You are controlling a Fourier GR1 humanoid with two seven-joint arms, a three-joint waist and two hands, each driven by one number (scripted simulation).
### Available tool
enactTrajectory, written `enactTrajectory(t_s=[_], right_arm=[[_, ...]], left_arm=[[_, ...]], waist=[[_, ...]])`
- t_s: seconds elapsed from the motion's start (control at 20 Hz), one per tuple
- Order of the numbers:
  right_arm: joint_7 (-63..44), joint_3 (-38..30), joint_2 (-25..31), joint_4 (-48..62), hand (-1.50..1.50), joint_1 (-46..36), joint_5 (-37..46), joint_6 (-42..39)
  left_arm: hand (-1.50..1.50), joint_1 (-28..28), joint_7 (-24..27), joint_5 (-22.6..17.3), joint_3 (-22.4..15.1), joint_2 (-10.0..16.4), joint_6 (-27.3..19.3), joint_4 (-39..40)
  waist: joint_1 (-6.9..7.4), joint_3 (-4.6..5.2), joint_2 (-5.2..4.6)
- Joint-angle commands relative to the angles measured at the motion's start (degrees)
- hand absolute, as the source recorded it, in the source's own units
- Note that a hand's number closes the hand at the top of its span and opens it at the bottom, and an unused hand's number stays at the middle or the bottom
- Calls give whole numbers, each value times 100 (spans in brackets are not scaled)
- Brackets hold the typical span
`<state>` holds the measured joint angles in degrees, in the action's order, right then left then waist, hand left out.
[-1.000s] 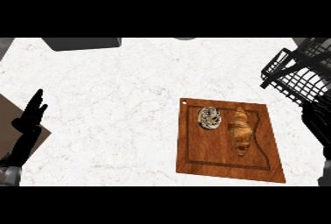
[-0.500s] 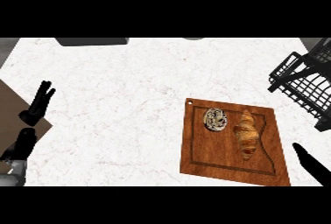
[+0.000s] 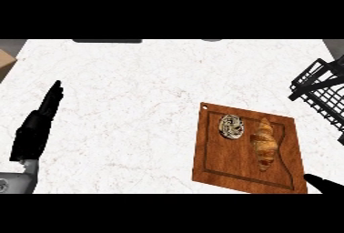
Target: Pick the croissant from the cutting board and place it in the tiered basket
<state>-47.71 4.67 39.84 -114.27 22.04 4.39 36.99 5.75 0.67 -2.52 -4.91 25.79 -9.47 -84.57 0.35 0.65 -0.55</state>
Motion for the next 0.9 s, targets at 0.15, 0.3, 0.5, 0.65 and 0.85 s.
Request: enactTrajectory(t_s=[0.15, 0.3, 0.5, 0.65, 0.85], right_arm=[[-3196, -51, 970, -667, -150, -1159, 248, -616], [-3406, 94, 778, -329, -150, -1574, 16, -882], [-3735, 619, 512, 26, -150, -2099, 49, -935], [-3747, 629, 609, 184, -150, -2058, -150, -1146], [-3751, 852, 583, 683, -150, -2440, -203, -1216]], left_arm=[[0, 209, -181, 148, -47, -162, -121, 211], [0, 104, -198, 351, -220, -336, -295, 81], [0, 455, -248, 301, -95, -325, -212, 420], [0, 474, -595, 419, -207, -350, -309, 35], [0, 561, -452, 389, -85, -310, -217, 275]], waist=[[148, -29, 3], [163, -47, 20], [198, -42, -11], [111, -47, 36], [123, -46, 17]])
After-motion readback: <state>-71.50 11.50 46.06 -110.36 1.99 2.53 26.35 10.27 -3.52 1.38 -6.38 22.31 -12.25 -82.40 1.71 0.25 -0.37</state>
